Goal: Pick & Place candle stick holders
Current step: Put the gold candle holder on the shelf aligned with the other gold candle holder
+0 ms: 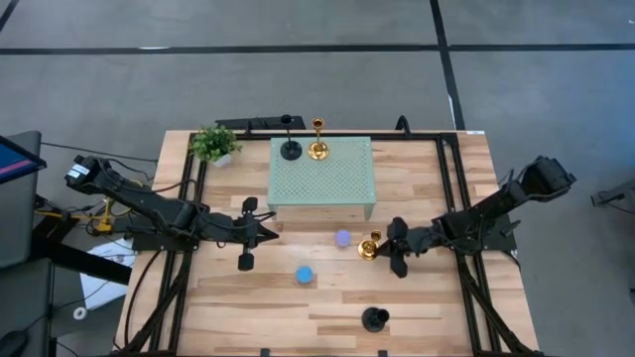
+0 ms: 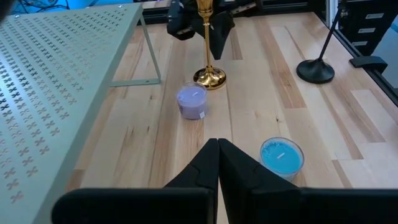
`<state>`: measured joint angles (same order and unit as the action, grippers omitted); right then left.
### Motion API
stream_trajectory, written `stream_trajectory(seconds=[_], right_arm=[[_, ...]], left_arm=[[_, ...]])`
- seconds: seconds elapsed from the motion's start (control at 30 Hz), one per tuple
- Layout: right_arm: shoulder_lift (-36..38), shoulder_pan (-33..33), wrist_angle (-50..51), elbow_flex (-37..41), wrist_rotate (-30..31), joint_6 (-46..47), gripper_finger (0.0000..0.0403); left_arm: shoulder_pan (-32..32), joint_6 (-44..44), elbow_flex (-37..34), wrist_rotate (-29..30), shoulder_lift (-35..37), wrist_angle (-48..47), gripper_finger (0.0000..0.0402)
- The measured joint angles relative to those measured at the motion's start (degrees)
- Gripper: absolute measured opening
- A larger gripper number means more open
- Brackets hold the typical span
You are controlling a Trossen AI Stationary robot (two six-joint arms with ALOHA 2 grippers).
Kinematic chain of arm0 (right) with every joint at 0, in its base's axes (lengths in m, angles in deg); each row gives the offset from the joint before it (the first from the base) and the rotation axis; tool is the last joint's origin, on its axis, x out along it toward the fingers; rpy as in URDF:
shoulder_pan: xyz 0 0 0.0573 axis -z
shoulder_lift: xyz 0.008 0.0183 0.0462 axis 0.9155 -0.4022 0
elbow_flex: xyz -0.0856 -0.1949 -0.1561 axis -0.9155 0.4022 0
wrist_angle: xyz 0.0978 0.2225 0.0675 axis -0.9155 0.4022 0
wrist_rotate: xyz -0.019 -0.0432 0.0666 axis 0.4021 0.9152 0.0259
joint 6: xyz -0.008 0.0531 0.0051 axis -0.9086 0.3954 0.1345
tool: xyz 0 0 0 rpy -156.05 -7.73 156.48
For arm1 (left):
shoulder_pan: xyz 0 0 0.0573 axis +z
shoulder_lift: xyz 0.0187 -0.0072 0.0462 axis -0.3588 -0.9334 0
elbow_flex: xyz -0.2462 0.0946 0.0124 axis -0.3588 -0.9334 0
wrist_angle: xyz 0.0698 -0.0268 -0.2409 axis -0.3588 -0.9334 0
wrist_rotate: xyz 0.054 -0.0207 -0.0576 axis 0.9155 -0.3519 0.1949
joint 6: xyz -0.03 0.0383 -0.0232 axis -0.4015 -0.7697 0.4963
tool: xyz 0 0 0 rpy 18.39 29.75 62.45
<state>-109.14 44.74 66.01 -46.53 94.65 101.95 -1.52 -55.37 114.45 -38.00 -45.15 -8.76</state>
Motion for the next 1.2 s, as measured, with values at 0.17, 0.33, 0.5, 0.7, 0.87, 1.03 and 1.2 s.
stream_trajectory(seconds=[0.17, 0.33, 0.5, 0.7, 0.87, 1.03, 1.2], right_arm=[[0.07, 1.42, 0.70, -0.03, 0.13, 0.08, 0.0055], [0.07, 2.38, 0.84, -0.03, 0.13, 0.09, 0.0112], [0.09, 2.60, -0.01, -0.03, 0.13, -0.30, 0.0158], [0.09, 2.60, -5.18, -0.01, 2.49, -4.57, 0.0189], [0.11, 3.00, -5.67, -0.03, 3.78, -5.86, 0.0183], [0.11, 3.39, -5.69, -0.03, 3.81, -5.89, 0.0139], [0.11, 3.39, -5.23, -0.03, 3.85, -5.94, 0.0064]], left_arm=[[0.01, 0.00, 0.00, 0.00, 0.00, 0.00, 0.0008], [0.00, 0.00, 0.00, 0.00, 0.00, 0.00, 0.0008], [0.01, 0.00, 0.00, 0.00, 0.00, 0.00, 0.0008], [0.01, 0.00, 0.00, 0.00, 0.00, 0.00, 0.0008], [0.00, 0.00, 0.00, 0.00, 0.00, 0.00, 0.0008], [0.00, 0.00, 0.00, 0.00, 0.00, 0.00, 0.0008], [0.00, 0.00, 0.00, 0.00, 0.00, 0.00, 0.0008]])
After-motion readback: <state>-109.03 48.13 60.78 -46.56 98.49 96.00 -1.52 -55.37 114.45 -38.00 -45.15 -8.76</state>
